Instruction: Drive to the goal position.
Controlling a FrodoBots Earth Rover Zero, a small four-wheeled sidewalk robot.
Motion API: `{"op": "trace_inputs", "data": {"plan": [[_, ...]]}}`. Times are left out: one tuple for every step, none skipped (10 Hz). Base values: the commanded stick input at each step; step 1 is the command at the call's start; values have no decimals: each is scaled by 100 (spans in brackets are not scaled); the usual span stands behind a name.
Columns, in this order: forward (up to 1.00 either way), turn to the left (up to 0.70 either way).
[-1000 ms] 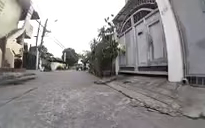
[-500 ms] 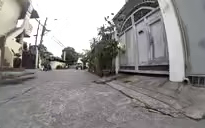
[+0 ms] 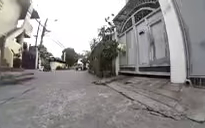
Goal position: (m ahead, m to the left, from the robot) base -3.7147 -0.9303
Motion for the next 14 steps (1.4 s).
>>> {"op": "trace_inputs", "data": {"plan": [[14,0],[14,0],[14,0],[14,0],[14,0],[15,0],[14,0],[14,0],[15,0],[14,0],[14,0],[14,0],[14,0],[14,0]]}}
